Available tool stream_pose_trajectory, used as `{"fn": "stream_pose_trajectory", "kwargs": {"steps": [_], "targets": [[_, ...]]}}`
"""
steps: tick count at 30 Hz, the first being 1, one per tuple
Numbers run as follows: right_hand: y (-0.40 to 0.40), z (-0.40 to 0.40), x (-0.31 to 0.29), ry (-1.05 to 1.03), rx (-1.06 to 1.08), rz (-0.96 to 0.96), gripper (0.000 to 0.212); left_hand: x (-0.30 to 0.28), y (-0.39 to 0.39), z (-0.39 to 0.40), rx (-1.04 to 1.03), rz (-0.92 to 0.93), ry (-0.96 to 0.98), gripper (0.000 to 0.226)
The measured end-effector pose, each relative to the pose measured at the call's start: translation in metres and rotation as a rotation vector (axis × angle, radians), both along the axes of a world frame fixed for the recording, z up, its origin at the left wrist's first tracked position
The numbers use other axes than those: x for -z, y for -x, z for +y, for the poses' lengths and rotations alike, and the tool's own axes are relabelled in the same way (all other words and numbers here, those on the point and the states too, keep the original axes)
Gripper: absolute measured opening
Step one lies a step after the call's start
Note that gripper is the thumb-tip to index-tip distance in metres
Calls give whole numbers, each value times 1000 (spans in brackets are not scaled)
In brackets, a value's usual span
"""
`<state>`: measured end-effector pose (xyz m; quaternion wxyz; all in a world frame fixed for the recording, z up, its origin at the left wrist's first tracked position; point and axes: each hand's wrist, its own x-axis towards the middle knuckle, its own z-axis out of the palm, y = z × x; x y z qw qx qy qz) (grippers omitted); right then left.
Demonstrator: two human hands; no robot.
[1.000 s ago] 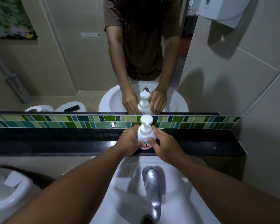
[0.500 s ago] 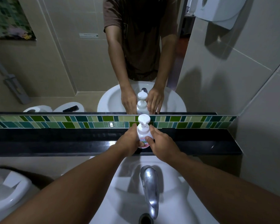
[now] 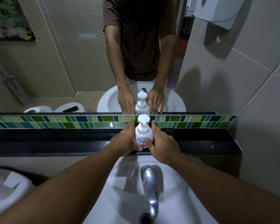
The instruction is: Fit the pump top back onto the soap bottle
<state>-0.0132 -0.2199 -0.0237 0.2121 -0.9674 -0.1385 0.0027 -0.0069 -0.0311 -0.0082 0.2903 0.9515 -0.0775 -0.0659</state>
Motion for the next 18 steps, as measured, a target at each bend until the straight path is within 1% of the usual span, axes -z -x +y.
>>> {"fn": "stream_pose_trajectory", "kwargs": {"steps": [1,3,5,6,9,12,15,18], "targets": [[-1,-2,0,53,-5,-21,80,-1,1,4,-5,-24,-104,119],[-3,-5,0,156,-10,-32,82,-3,3,10,-2,-71,-302,117],[-6,-8,0,215,-29,-1,83,-4,5,15,14,-76,-433,115],[-7,-9,-1,232,-42,22,83,-4,6,16,21,-72,-464,114],[-9,-10,-9,252,-59,53,83,-8,11,20,38,-80,-480,107],[-11,-10,-16,253,-67,35,84,-14,13,20,69,-92,-499,99],[-5,-10,-29,232,-73,6,82,-25,18,19,66,-105,-521,97],[-1,-11,-39,213,-68,22,84,-35,21,17,64,-112,-542,94]]}}
